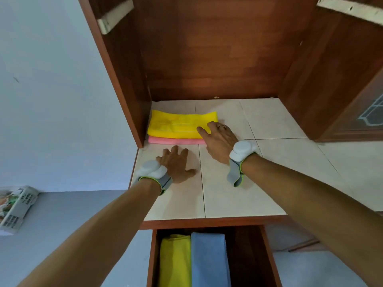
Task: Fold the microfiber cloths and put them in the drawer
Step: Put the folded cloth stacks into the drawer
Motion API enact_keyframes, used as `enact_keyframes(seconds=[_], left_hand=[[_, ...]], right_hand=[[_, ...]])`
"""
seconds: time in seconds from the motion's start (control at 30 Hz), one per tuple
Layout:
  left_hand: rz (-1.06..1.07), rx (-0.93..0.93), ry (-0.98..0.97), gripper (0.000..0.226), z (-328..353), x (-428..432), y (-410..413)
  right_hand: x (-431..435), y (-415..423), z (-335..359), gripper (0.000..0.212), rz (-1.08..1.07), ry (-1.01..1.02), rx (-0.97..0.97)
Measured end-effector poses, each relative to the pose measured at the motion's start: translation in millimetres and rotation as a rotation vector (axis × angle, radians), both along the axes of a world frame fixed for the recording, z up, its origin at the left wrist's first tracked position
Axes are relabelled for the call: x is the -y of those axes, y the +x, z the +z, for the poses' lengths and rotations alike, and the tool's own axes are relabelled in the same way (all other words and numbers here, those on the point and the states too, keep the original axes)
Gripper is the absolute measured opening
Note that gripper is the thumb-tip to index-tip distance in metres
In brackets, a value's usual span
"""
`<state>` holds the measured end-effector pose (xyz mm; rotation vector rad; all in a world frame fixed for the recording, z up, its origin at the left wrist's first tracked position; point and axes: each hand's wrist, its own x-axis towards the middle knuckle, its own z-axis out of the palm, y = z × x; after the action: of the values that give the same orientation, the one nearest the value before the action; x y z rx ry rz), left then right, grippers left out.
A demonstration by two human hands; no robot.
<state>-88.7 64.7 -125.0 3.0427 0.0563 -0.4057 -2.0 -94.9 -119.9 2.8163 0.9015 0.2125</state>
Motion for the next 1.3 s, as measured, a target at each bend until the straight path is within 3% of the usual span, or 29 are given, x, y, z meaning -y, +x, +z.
enact_keyframes(seconds=[0.1, 0.17, 0.37, 0.53, 0.63, 0.77, 0.87, 0.93, 1.0, 1.1, 1.23, 1.3], left_hand=[[-0.011, -0.084, 0.027, 0.091, 2.1, -7.8, 13.1], [-0.016, -0.106, 0.053, 0.091, 1.1, -6.7, 17.1], [-0.003, -0.120, 0.066, 0.089, 4.4, 3.1, 24.2], [0.024, -0.122, 0.033, 0.091, 4.7, 3.1, 16.9], [0.075, -0.043, -0.056, 0.076, 6.1, 4.0, 5.4], [0.287, -0.017, -0.536, 0.070, 16.5, 5.5, -17.7], [0.401, 0.141, -0.832, 0.077, 16.3, 19.4, -44.7], [0.579, 0.211, -1.204, 0.071, 15.8, 33.2, -61.5], [0.720, 0.152, -1.536, 0.053, 11.4, 42.8, -71.9], [0.887, 0.085, -1.658, 0.031, 0.6, 47.8, -89.8], [0.936, -0.082, -1.862, 0.040, -12.2, 48.8, -114.2], [0.898, -0.192, -1.929, 0.045, -13.7, 55.5, -123.7]], right_hand=[[-7.0, 21.3, -14.5, 0.064, 0.053, -0.041, 0.052], [-10.8, 27.1, -21.1, 0.049, 0.104, -0.020, 0.114], [-13.2, 20.0, -13.7, 0.037, 0.165, -0.056, 0.182], [-8.3, -5.3, -4.4, 0.028, 0.057, 0.066, 0.086], [-1.9, -31.0, 1.0, 0.034, 0.027, 0.178, -0.013], [4.0, -64.9, 6.1, 0.036, -0.064, 0.257, -0.139], [0.3, -96.9, 13.8, 0.035, -0.100, 0.333, -0.212], [0.7, -122.9, 18.6, 0.032, -0.062, 0.402, -0.224], [4.1, -150.2, 20.6, 0.028, 0.007, 0.443, -0.256], [17.2, -180.0, 15.9, 0.026, 0.056, 0.464, -0.307], [45.1, -195.7, 7.6, 0.034, -0.166, 0.776, -0.332], [57.0, -197.7, 11.4, 0.046, -0.293, 0.869, -0.544]])
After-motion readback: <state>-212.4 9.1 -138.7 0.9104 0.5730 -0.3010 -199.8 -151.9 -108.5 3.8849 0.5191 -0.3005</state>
